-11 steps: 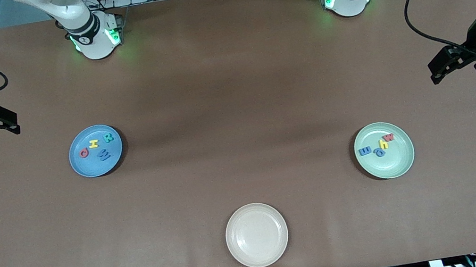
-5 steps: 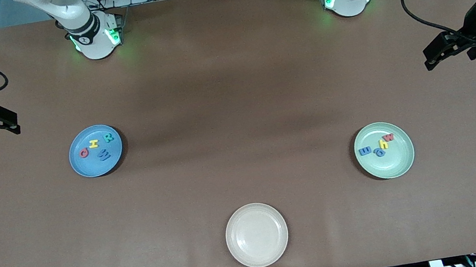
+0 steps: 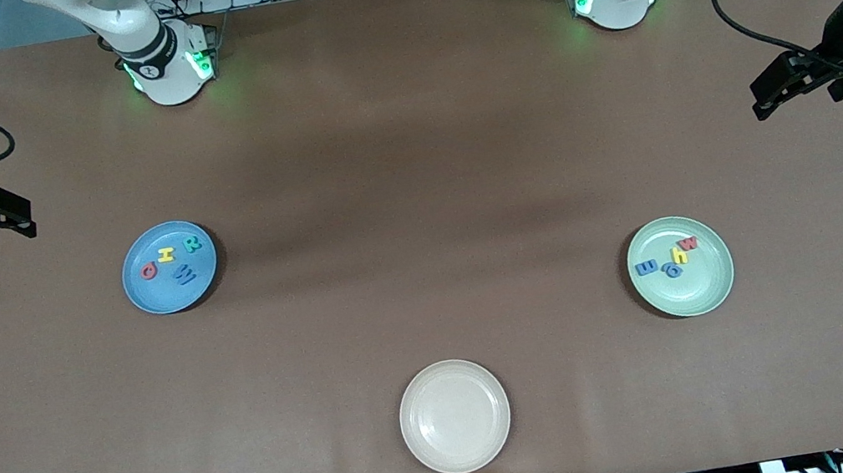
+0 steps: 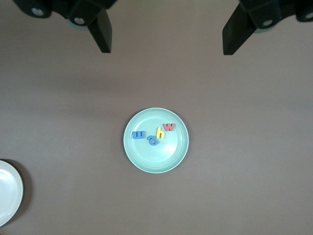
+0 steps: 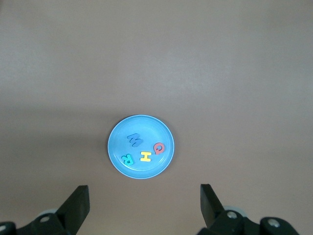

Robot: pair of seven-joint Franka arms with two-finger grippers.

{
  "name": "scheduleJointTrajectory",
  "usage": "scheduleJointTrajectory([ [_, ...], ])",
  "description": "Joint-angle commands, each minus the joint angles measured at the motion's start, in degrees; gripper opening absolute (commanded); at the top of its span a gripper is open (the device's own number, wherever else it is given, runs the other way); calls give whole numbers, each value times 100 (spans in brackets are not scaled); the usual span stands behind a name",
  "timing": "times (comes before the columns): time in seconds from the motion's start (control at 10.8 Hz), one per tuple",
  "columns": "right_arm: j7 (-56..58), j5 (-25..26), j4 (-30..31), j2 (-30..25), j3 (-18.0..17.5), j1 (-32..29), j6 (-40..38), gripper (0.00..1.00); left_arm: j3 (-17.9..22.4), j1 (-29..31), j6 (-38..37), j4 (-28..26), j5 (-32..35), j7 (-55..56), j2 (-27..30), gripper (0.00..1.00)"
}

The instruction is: Sort uppercase to blue plate, lowercase to green plate

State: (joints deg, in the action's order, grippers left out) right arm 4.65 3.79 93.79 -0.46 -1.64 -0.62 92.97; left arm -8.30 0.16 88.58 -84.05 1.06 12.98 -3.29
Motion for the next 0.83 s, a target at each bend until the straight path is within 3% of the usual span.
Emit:
scheduleJointTrajectory([
  [0.0, -87, 69, 87, -86, 14, 44, 37, 100, 92, -59, -122, 55, -124, -120, 48, 100],
  [0.74, -87, 69, 78, -86, 14, 53, 28, 100, 206, 11, -104, 11, -115, -322, 48, 100],
])
